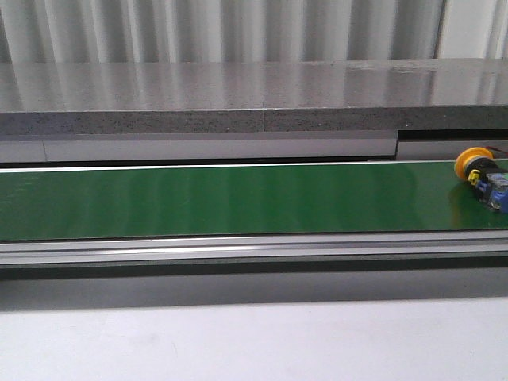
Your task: Move button from right to left
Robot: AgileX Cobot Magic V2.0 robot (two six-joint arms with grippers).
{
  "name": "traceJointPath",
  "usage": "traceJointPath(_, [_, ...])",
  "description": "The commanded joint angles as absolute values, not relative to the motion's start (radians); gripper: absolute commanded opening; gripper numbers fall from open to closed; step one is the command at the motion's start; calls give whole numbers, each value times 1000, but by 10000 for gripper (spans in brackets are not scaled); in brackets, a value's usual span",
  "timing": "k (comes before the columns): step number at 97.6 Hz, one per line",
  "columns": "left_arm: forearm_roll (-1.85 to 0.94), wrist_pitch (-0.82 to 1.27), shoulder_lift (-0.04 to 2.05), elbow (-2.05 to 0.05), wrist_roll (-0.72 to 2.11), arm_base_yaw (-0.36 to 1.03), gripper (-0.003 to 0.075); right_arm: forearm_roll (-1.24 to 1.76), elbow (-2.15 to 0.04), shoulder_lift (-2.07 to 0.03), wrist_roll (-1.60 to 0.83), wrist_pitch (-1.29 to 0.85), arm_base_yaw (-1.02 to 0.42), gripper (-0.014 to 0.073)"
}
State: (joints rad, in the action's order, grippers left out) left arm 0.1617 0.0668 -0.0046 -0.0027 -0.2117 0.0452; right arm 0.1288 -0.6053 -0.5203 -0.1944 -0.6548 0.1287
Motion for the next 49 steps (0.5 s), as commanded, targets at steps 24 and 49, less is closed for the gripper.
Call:
traceJointPath(24, [155,-11,-39,23,-218,43,-20,105,-560,-380,-183,-622,145,167])
traceJointPath(49, [155,-11,-39,23,-218,43,-20,110,-560,-380,-182,-623,145,-68])
